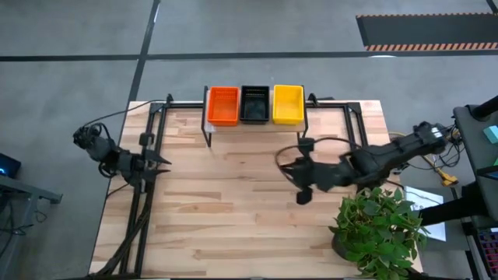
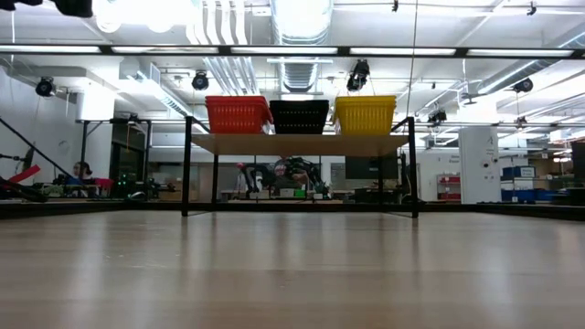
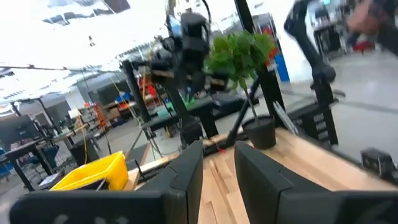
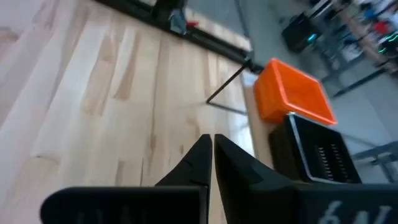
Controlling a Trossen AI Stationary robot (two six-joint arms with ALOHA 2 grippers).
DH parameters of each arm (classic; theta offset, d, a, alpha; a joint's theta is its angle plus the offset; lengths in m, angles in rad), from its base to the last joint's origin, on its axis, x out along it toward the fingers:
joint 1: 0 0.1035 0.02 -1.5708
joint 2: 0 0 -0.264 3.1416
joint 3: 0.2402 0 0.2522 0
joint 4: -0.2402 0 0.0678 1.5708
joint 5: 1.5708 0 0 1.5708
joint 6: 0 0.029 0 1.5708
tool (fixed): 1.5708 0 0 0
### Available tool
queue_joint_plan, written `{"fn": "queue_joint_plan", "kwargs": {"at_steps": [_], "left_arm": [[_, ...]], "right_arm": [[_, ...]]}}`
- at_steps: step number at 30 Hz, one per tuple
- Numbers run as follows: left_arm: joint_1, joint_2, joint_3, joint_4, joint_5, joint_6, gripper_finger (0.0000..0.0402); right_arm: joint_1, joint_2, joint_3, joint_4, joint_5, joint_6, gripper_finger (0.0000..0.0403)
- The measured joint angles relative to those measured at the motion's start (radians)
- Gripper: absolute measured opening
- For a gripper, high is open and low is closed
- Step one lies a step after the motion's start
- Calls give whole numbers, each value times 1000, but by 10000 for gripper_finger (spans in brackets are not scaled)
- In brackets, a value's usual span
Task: Stack baskets on shelf by color
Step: Return to Home Position
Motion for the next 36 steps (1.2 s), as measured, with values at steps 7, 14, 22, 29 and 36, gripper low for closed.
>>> {"fn": "queue_joint_plan", "kwargs": {"at_steps": [7,14,22,29,36], "left_arm": [[0,-72,-47,55,-6,1,77],[0,-32,-57,72,-31,-1,77],[0,-41,-141,126,-31,1,77],[0,-67,-229,305,-33,1,77],[0,-68,-275,379,-46,-7,77]], "right_arm": [[6,-272,-275,188,44,-29,9],[-9,-570,-557,378,28,-93,9],[-9,-877,-799,550,2,-117,8],[-9,-1073,-996,741,-103,-150,8],[-9,-1232,-1162,895,-147,-287,8]]}}
